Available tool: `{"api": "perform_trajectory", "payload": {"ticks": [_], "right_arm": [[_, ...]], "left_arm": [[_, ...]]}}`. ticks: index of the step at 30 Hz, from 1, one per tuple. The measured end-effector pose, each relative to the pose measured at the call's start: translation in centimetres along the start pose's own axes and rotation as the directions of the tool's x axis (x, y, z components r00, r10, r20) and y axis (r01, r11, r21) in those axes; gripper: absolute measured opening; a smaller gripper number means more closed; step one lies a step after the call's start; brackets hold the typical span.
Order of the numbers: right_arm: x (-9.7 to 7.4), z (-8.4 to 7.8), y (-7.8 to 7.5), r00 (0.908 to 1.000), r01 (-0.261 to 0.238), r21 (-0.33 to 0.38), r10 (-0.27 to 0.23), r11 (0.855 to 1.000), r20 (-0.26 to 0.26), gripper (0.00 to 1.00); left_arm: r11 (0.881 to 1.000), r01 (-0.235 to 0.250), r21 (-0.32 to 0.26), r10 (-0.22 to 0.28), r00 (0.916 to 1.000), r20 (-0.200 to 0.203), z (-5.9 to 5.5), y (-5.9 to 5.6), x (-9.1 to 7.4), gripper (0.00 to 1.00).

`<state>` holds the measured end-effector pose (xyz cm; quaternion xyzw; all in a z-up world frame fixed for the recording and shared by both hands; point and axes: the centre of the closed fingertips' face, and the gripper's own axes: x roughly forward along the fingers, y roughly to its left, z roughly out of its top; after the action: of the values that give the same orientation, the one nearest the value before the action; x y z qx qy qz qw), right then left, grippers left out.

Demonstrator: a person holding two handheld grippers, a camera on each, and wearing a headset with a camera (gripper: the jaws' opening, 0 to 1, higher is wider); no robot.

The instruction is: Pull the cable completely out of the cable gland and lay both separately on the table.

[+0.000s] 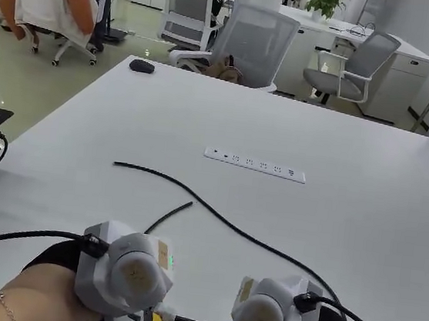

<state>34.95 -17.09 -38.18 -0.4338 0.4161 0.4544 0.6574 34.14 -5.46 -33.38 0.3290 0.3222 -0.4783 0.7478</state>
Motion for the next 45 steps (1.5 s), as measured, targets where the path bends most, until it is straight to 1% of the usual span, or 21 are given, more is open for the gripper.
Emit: {"api": "perform_trajectory", "payload": {"ticks": [3, 8, 9, 11, 13, 14, 16, 17, 19, 20, 22, 23, 24, 29, 30, 31, 35, 37, 39, 43, 45], "right_arm": [[-0.1, -1.0, -0.3, 0.999, 0.017, 0.055, -0.015, 0.998, -0.043, 0.04], [-0.1, -2.4, -0.7, 0.9948, 0.036, 0.088, -0.027, 0.995, -0.098, 0.06], [-0.3, -2.6, -1.0, 0.9926, 0.059, 0.124, -0.045, 0.991, -0.113, 0.08], [-0.4, -2.1, -1.3, 0.9945, 0.065, 0.103, -0.056, 0.993, -0.088, 0.22], [-0.2, -1.4, -0.9, 0.9975, 0.042, 0.107, -0.035, 0.993, -0.061, 0.27], [-0.1, -0.2, 0.0, 1.0, -0.005, 0.08, 0.006, 0.997, -0.008, 0.26], [-0.2, 1.6, 1.0, 0.997, -0.043, 0.031, 0.041, 0.999, 0.065, 0.26], [-0.3, 2.4, 1.5, 0.9936, -0.062, 0.012, 0.06, 0.998, 0.096, 0.26], [-0.8, 4.3, 1.8, 0.9829, -0.056, -0.048, 0.063, 0.997, 0.173, 0.22], [-1.2, 5.4, 1.9, 0.9721, -0.048, -0.081, 0.065, 0.996, 0.225, 0.22], [-1.7, 6.9, 2.4, 0.9513, -0.069, -0.066, 0.085, 0.995, 0.296, 0.23], [-1.9, 7.3, 2.6, 0.944, -0.072, -0.078, 0.093, 0.994, 0.317, 0.23], [-2.1, 7.6, 2.8, 0.9388, -0.069, -0.102, 0.099, 0.992, 0.33, 0.22], [-2.2, 7.9, 3.3, 0.9326, -0.089, -0.103, 0.119, 0.991, 0.341, 0.18], [-2.3, 8.2, 3.4, 0.9264, -0.091, -0.11, 0.125, 0.99, 0.355, 0.19], [-2.3, 8.3, 3.5, 0.9244, -0.093, -0.11, 0.127, 0.99, 0.36, 0.17], [-2.1, 8.2, 3.3, 0.9252, -0.1, -0.102, 0.13, 0.99, 0.356, 0.03], [-1.9, 7.8, 2.7, 0.9368, -0.071, -0.1, 0.101, 0.992, 0.335, 0.02], [-1.6, 7.3, 2.5, 0.9454, -0.064, -0.097, 0.092, 0.993, 0.313, 0.02], [-0.9, 5.6, 1.7, 0.971, -0.034, -0.088, 0.054, 0.996, 0.233, 0.02], [-0.6, 4.5, 1.5, 0.9812, -0.041, -0.048, 0.05, 0.998, 0.187, 0.02]], "left_arm": [[1.0, 0.0, 0.0, 0.0, 1.0, -0.002, -0.1, 0.0, 0.0, 0.17], [1.0, 0.003, 0.006, -0.003, 1.0, 0.002, 0.0, 0.0, 0.0, 0.17], [1.0, 0.002, 0.008, -0.002, 1.0, 0.002, 0.0, 0.0, 0.0, 0.17], [1.0, 0.0, 0.014, 0.0, 1.0, -0.009, -0.2, 0.0, 0.0, 0.17], [1.0, -0.001, 0.016, 0.001, 0.9999, -0.013, -0.3, 0.0, 0.0, 0.17], [1.0, -0.001, 0.014, 0.001, 0.9999, -0.014, -0.4, 0.0, 0.0, 0.17], [1.0, -0.003, 0.016, 0.003, 0.9999, -0.011, -0.2, 0.1, 0.0, 0.17], [1.0, -0.004, 0.017, 0.004, 0.9999, -0.009, -0.2, 0.1, 0.0, 0.17], [1.0, -0.007, 0.02, 0.007, 1.0, -0.002, 0.0, 0.1, -0.1, 0.17], [1.0, -0.007, 0.024, 0.006, 1.0, 0.003, 0.2, 0.0, -0.1, 0.17], [0.999, 0.004, 0.037, -0.005, 0.9993, 0.038, 0.9, -0.4, -0.2, 0.17], [0.999, 0.009, 0.035, -0.01, 0.9991, 0.041, 1.1, -0.5, -0.2, 0.17], [0.999, 0.013, 0.043, -0.015, 0.999, 0.043, 1.2, -0.7, -0.1, 0.17], [0.998, 0.015, 0.057, -0.018, 0.9982, 0.056, 1.6, -0.8, -0.1, 0.17], [0.998, 0.014, 0.056, -0.017, 0.9979, 0.062, 1.7, -0.8, -0.1, 0.17], [0.998, 0.013, 0.054, -0.017, 0.9976, 0.067, 1.8, -0.8, -0.2, 0.17], [0.999, 0.014, 0.044, -0.017, 0.9967, 0.079, 2.0, -0.6, -0.2, 0.17], [0.999, 0.006, 0.042, -0.009, 0.9971, 0.076, 1.9, -0.4, -0.2, 0.17], [0.999, 0.003, 0.038, -0.005, 0.9976, 0.069, 1.8, -0.2, -0.3, 0.17], [0.999, -0.016, 0.036, 0.014, 0.9985, 0.053, 1.3, 0.2, -0.4, 0.17], [0.999, -0.018, 0.035, 0.017, 0.9989, 0.043, 1.0, 0.4, -0.3, 0.17]]}}
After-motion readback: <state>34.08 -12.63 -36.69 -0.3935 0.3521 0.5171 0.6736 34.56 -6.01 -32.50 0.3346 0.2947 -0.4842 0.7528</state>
